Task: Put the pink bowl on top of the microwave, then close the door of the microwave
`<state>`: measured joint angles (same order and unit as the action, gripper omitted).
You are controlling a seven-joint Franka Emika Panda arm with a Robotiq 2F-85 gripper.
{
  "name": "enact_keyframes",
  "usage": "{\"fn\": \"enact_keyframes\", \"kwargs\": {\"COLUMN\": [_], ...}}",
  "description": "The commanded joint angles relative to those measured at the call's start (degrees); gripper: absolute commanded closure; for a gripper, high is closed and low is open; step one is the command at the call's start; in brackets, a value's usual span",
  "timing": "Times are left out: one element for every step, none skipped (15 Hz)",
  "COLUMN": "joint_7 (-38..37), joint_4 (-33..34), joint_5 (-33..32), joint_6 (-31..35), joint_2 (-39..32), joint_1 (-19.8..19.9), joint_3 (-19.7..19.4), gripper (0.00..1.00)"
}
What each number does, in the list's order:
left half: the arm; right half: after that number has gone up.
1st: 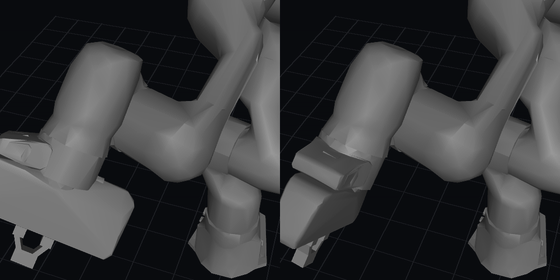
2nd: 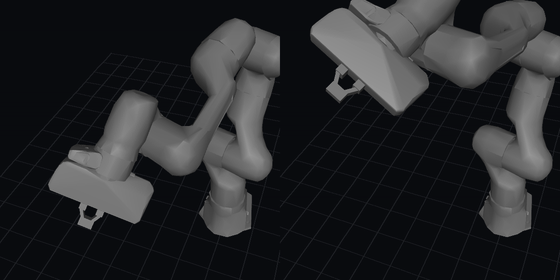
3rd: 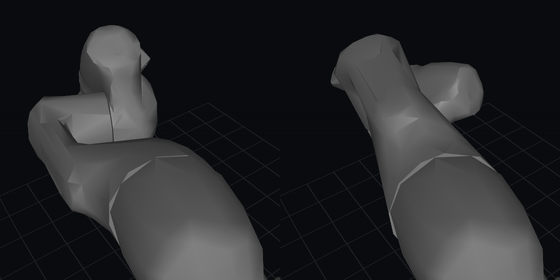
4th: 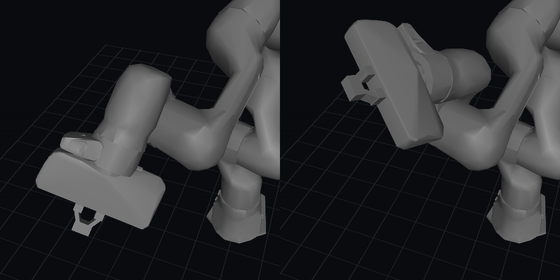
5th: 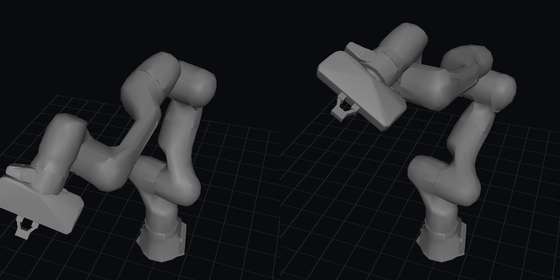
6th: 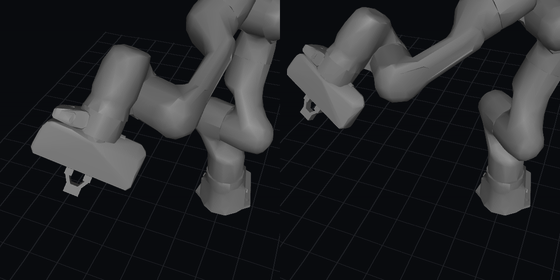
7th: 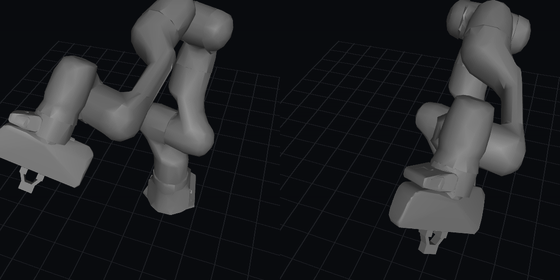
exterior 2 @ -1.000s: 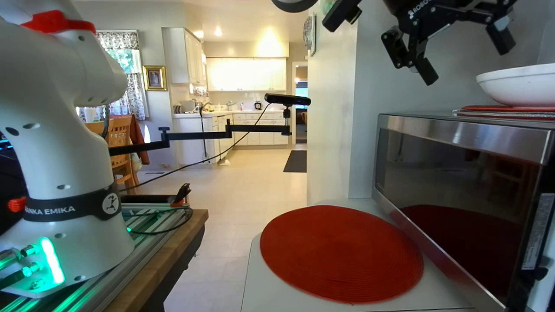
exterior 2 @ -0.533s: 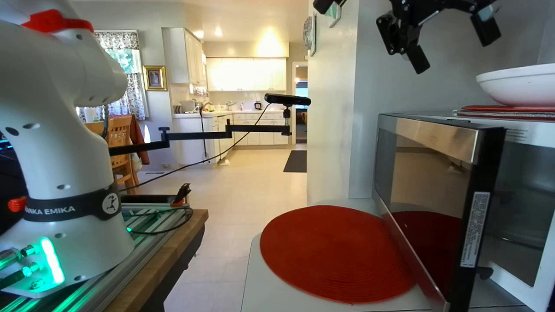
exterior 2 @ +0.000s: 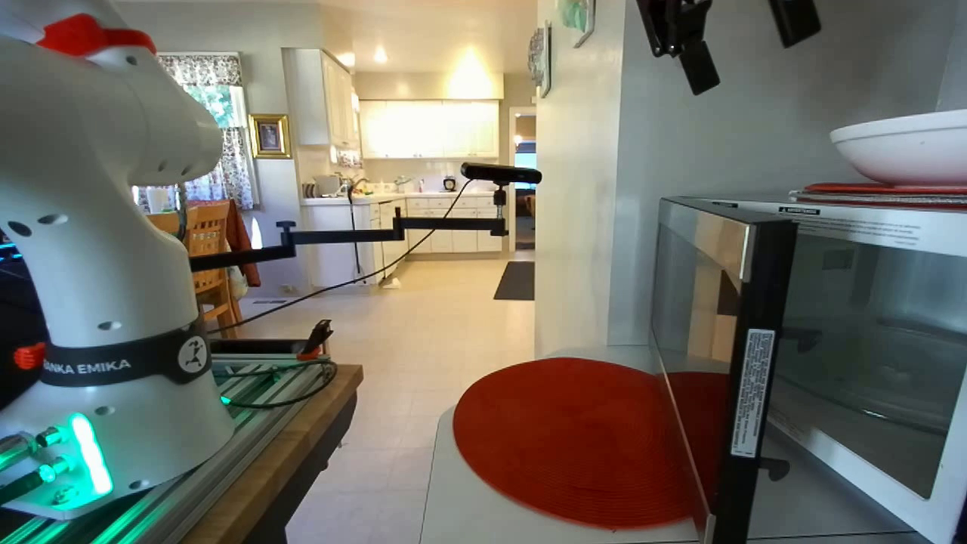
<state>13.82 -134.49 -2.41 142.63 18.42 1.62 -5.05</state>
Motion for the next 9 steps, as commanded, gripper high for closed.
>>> {"fn": "enact_keyframes", "kwargs": {"joint_7": [1.2,1.9,1.9,2.3,2.4,2.0,1.7,1.5,1.1], "joint_4": [0.3,0.2,0.1,-0.1,-0.6,-1.1,-1.3,-1.7,-2.4], "joint_5": [3.2,4.5,5.3,6.3,6.8,6.9,7.0,6.9,6.6], "joint_6": [-8.2,-10.8,-12.7,-14.7,-15.8,-16.6,-17.9,-18.5,-19.0], "joint_2": [2.3,2.7,2.9,3.1,3.2,3.2,3.2,3.1,3.1], "joint_1": [-1.6,-2.2,-2.5,-3.0,-3.1,-3.1,-3.1,-3.1,-3.0], "joint_3": [-0.7,-0.9,-0.9,-1.0,-0.9,-0.7,-0.5,-0.3,-0.1], "gripper": [0.0,0.0,0.0,0.0,0.0,0.0,0.0,0.0,0.0]}}
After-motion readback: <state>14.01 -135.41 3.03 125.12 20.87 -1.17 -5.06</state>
